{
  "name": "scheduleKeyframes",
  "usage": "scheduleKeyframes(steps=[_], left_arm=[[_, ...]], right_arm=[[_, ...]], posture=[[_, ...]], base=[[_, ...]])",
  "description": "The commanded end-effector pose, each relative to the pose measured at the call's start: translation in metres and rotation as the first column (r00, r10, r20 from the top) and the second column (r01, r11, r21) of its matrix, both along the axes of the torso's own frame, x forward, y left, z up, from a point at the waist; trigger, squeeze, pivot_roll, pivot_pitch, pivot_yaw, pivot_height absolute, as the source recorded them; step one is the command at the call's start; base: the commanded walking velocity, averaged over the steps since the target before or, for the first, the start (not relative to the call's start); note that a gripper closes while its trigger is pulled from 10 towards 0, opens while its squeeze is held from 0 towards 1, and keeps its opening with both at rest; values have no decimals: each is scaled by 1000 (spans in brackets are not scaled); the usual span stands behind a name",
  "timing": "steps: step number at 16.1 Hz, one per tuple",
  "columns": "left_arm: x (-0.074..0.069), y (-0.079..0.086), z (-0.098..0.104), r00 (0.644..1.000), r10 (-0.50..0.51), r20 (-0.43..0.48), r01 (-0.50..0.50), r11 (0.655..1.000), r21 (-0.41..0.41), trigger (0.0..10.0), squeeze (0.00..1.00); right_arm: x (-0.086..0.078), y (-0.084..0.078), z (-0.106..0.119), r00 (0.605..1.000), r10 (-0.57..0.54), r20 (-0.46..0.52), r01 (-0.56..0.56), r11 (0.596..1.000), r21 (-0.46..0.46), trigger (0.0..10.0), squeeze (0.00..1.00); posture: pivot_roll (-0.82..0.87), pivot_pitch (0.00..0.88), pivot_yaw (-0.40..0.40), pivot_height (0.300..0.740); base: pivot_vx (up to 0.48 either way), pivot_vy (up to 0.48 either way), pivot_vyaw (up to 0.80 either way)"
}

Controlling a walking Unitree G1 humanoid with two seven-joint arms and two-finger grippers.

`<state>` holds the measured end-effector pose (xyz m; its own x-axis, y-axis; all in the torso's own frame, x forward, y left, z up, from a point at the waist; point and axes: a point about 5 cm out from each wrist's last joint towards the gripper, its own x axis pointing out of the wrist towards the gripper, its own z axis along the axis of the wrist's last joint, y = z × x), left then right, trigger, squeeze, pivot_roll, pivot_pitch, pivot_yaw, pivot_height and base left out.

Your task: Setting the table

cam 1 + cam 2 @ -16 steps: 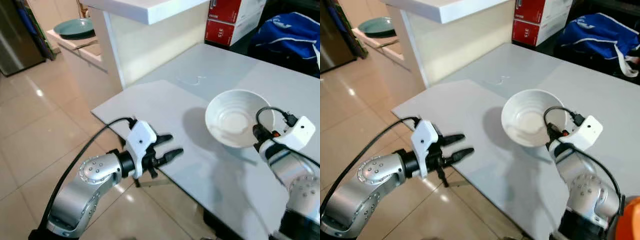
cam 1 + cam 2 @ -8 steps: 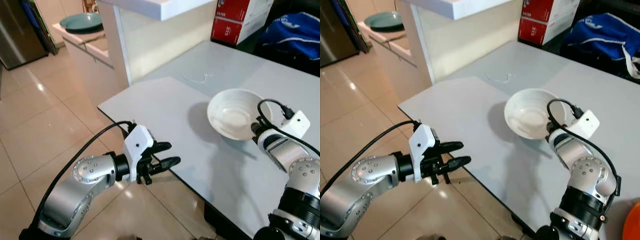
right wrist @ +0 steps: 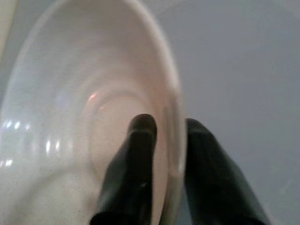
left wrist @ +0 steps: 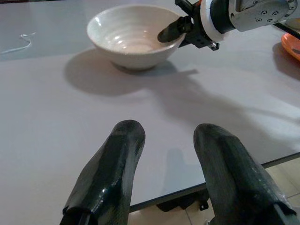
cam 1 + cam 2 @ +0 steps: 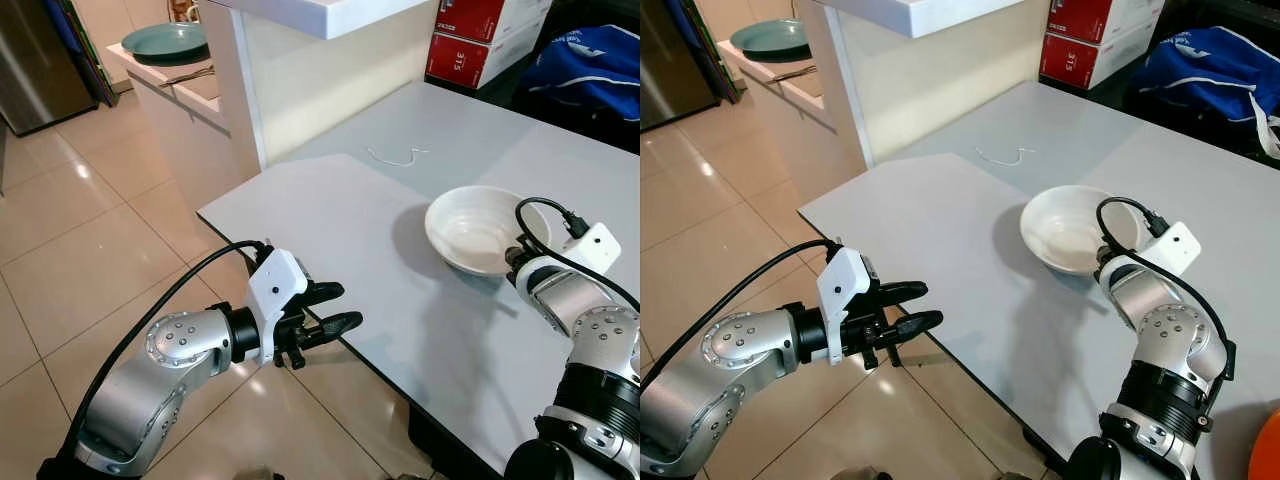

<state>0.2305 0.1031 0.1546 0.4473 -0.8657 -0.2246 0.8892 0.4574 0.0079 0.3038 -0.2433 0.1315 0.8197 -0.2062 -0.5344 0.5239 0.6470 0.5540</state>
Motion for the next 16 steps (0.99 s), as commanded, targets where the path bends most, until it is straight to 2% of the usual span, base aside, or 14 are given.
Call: scheduleKeyframes(steps=[1,6,8,9,10,11,13,15,16], left_arm=[[-2,2,4,1000,5,8,-5,1000,-3,10000,0],[-3,0,5,1000,1,4,-1,1000,-9,10000,0],[-4,1,4,1000,2,-2,-2,1000,-10,10000,0],[-3,2,4,1000,21,9,-21,1000,-1,10000,0],[-3,4,4,999,49,17,-49,999,10,10000,0],[-2,5,7,995,94,35,-94,996,-3,10000,0],[-1,8,11,987,153,57,-151,988,-41,10000,0],[7,11,16,956,275,97,-268,960,-81,10000,0],[14,11,20,933,337,124,-326,940,-105,10000,0]], right_arm=[[2,-5,10,999,-22,28,22,1000,-1,10000,1000],[-6,-14,19,998,-58,33,58,998,7,10000,1000],[-12,-13,20,1000,-20,14,19,999,26,10000,1000],[-17,-12,21,1000,7,15,-8,1000,23,10000,0],[-22,-12,24,999,20,33,-21,1000,18,10000,0],[-33,-14,35,995,28,93,-31,999,24,10000,0],[-47,-20,47,990,11,141,-10,1000,-14,10000,0],[-60,-28,72,971,21,237,18,987,-162,10000,0],[-62,-28,90,937,34,348,66,960,-271,10000,0]], posture=[[13,18,10,740],[9,24,14,740],[7,28,15,740],[7,28,15,740],[12,34,12,740],[15,35,7,740],[14,39,8,740],[-2,42,21,740],[-6,42,24,740]], base=[[0,0,0],[0,0,0],[0,0,0],[0,0,0],[0,0,0],[0,0,0],[0,0,0],[0,0,0],[0,0,0]])
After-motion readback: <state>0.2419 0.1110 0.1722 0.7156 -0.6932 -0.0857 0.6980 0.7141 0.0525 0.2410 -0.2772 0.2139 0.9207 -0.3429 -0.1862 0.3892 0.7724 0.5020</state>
